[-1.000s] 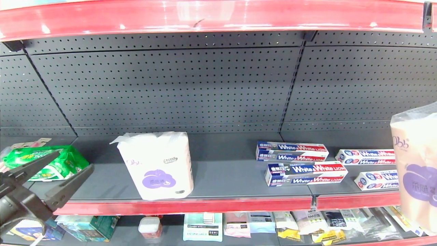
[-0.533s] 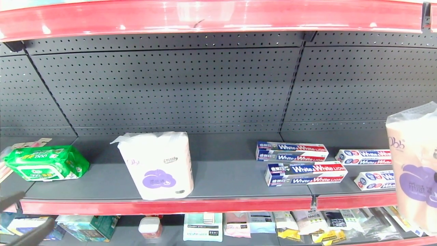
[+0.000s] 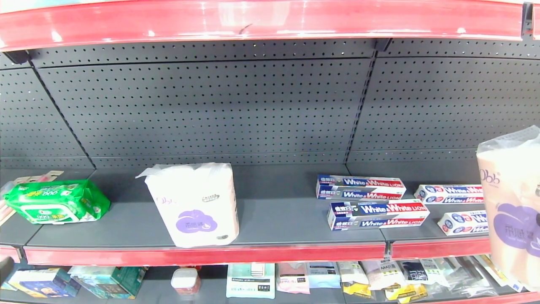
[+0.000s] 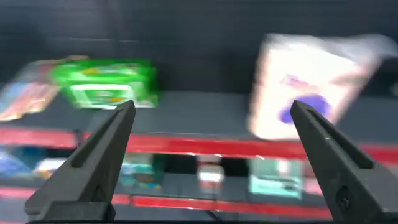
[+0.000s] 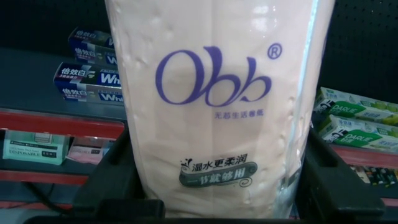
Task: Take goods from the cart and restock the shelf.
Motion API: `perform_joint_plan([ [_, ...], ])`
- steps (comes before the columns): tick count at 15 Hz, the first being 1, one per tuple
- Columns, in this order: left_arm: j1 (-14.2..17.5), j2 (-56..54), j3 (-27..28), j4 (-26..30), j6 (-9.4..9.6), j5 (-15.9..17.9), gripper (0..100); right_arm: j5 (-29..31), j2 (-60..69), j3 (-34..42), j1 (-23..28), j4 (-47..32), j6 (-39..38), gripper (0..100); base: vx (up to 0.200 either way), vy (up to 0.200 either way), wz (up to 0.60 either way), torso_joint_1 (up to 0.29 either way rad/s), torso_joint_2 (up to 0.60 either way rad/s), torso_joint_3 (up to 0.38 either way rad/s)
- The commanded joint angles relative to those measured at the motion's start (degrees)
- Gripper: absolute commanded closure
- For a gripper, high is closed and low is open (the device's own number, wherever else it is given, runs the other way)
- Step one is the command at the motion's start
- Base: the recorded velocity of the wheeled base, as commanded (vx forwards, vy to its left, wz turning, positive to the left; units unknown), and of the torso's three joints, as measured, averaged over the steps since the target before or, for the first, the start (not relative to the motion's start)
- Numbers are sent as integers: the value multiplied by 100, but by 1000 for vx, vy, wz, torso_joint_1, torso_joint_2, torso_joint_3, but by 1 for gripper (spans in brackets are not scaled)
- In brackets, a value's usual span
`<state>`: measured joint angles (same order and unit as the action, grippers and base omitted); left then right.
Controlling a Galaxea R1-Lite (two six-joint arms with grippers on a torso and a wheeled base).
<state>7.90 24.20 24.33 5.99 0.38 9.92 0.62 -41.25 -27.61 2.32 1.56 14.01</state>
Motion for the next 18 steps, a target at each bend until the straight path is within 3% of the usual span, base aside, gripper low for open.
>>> perform_joint_plan([
  [1, -579, -697, -368, 430, -108, 686, 0, -1, 12, -34, -38, 2, 6, 100, 0, 0, 0, 0, 0, 0],
  [2, -553, -706, -535, 456, -64, 590, 0, -1, 12, -51, -38, 2, -3, 100, 0, 0, 0, 0, 0, 0],
  [4, -509, -952, -1071, 421, 173, -491, 0, -1, 38, -51, -29, 2, -3, 100, 0, 0, 0, 0, 0, 0],
  [5, -526, -1242, -1291, 395, 208, -746, 0, -1, 56, -51, -29, 2, -3, 100, 0, 0, 0, 0, 0, 0],
  [6, -526, -1620, -1554, 403, 419, -790, 0, 8, 65, -51, -29, 11, -3, 100, 0, 0, 0, 0, 0, 0],
  [7, -517, -1813, -1721, 403, 472, -843, 0, 8, 56, -51, -29, 2, 6, 100, 0, 0, 0, 0, 0, 0],
  [8, -509, -2007, -1844, 386, 454, -1054, 0, -1, 12, -78, -38, 11, 6, 100, 0, 0, 0, 0, 0, 0],
  [10, -509, -1998, -1862, 368, 191, -1476, 0, -71, -102, -157, -179, 11, -12, 100, 0, 0, 0, 0, 0, 0],
  [12, -509, -2007, -1941, 201, 129, -1660, 0, -124, -120, -166, -258, 11, -21, 100, 0, 0, 0, 0, 0, 0],
  [14, -509, -2007, -2266, -528, 103, -1581, 0, -132, -129, -183, -267, 11, -47, 100, 0, 0, 0, 0, 0, 0],
  [15, -579, -2051, -2266, -537, 6, -1467, 0, -176, -146, -166, -267, 20, -56, 100, 0, 0, 0, 0, 0, 0],
  [16, -825, -2279, -2231, -467, -284, -1203, 0, -352, -146, -130, -276, 20, -56, 100, 0, 0, 0, 0, 0, 0],
  [17, -799, -2420, -2222, -449, -258, -1019, 0, -563, -190, -104, -267, 11, -56, 100, 0, 0, 0, 0, 0, 0],
  [18, -799, -2420, -2222, -449, -178, -1203, 0, -598, -225, -113, -267, 20, -65, 100, 0, 0, 0, 0, 0, 0],
])
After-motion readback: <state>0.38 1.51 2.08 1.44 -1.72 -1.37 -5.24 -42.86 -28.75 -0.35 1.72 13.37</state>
